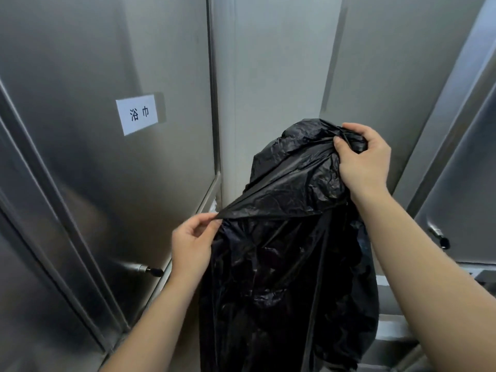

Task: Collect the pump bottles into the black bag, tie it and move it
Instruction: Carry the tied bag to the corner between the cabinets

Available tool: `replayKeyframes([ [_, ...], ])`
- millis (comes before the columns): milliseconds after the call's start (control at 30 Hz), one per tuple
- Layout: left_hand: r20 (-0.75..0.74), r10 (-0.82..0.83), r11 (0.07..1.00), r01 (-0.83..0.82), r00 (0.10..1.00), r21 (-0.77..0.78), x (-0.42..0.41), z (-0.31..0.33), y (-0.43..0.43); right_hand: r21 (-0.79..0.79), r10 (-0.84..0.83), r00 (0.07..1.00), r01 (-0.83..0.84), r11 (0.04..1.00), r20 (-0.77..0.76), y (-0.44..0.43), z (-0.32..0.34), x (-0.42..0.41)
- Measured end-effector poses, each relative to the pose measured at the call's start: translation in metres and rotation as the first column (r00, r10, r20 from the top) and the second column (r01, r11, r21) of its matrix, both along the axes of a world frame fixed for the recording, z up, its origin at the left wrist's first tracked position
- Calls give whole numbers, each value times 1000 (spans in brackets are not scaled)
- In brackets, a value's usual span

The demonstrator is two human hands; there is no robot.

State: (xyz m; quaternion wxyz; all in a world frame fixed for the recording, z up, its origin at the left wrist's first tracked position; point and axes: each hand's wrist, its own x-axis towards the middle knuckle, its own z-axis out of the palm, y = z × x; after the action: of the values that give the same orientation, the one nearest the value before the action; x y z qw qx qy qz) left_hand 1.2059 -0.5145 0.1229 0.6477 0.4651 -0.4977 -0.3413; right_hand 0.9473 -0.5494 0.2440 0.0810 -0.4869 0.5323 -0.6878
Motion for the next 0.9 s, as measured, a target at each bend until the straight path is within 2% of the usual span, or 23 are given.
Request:
replayKeyframes([
  [267, -11, 11, 991, -12, 1000, -136, -16, 66, -81, -61, -9, 1000, 10, 998, 17, -64, 46, -16],
  [600, 7, 103, 935, -95, 995, -340, -42, 140, -188, -159, 100, 994, -93, 983, 33, -169, 106, -28],
  [767, -26, 77, 940, -81, 997, -330, -61, 136, -227, -170, 121, 993, -117, 978, 10, -198, 97, -27],
  [900, 22, 42, 959, -34, 999, -280, -72, 104, -250, -106, 119, 993, -117, 988, 20, -212, 60, -28],
])
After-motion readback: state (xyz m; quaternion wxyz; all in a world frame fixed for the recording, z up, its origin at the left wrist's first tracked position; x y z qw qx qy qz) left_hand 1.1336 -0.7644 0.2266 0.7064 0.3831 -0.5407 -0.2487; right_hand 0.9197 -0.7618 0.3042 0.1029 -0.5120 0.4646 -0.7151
